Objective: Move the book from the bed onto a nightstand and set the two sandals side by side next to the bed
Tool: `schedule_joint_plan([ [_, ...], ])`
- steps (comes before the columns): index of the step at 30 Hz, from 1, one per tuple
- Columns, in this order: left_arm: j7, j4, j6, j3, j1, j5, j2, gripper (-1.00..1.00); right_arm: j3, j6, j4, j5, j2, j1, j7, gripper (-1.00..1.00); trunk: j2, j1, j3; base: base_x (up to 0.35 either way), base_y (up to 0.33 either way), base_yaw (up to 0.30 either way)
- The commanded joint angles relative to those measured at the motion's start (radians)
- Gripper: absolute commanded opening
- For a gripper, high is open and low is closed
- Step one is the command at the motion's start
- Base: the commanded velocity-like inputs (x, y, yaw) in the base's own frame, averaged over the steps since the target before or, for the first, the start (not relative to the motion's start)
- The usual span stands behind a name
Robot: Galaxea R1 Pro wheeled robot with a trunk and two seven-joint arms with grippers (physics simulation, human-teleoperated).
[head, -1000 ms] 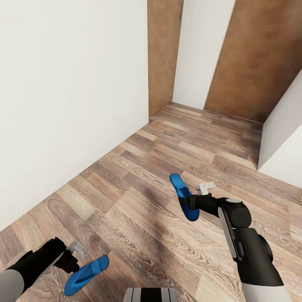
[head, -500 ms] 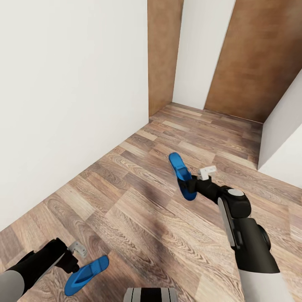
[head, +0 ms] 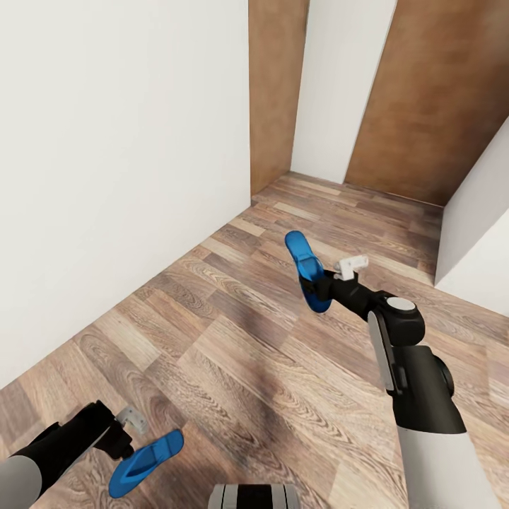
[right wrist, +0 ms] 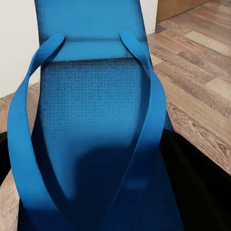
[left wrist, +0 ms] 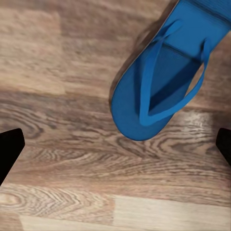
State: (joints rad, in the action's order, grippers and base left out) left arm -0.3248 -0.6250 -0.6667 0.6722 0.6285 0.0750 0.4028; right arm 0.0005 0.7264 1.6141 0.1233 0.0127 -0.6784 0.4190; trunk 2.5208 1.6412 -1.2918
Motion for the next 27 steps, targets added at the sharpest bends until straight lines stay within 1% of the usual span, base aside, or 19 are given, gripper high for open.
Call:
schedule_joint_plan([
  [1, 0.002, -0.003, -0.005, 0.006, 0.001, 0.005, 0.001, 1.00, -0.002, 0.001, 0.001, 0.009, 0.000, -0.007, 0.007, -1.00, 0.001, 0.000, -0.005, 0.000, 0.000, 0.000],
  [4, 0.000, -0.004, 0.027, 0.007, -0.001, -0.001, 0.000, 1.00, -0.005, -0.005, 0.000, -0.015, 0.003, 0.002, 0.007, -1.00, 0.001, 0.002, -0.016, 0.000, 0.000, 0.000],
  [9, -0.001, -0.005, 0.045, 0.009, -0.002, -0.002, -0.002, 1.00, -0.007, -0.002, -0.006, -0.024, 0.002, 0.011, 0.007, -1.00, 0.003, 0.004, -0.036, 0.000, 0.000, 0.000],
  [16, -0.009, -0.005, 0.062, 0.016, -0.003, -0.003, -0.002, 1.00, -0.007, -0.002, -0.012, -0.015, 0.003, 0.015, 0.005, -1.00, 0.004, 0.007, -0.063, 0.000, 0.000, 0.000],
  [24, -0.023, -0.006, 0.067, 0.020, 0.003, -0.009, -0.002, 1.00, -0.008, 0.000, -0.011, -0.011, 0.001, 0.015, 0.008, -1.00, 0.006, 0.011, -0.094, 0.000, 0.000, 0.000],
  [25, -0.024, -0.006, 0.067, 0.020, 0.005, -0.014, -0.002, 1.00, -0.008, 0.000, -0.011, -0.011, 0.001, 0.015, 0.008, -1.00, 0.006, 0.011, -0.098, 0.000, 0.000, 0.000],
  [27, -0.034, -0.007, 0.067, 0.020, 0.018, -0.052, -0.003, 1.00, -0.008, 0.001, -0.011, -0.010, 0.001, 0.016, 0.008, -1.00, 0.007, 0.012, -0.105, 0.000, 0.000, 0.000],
])
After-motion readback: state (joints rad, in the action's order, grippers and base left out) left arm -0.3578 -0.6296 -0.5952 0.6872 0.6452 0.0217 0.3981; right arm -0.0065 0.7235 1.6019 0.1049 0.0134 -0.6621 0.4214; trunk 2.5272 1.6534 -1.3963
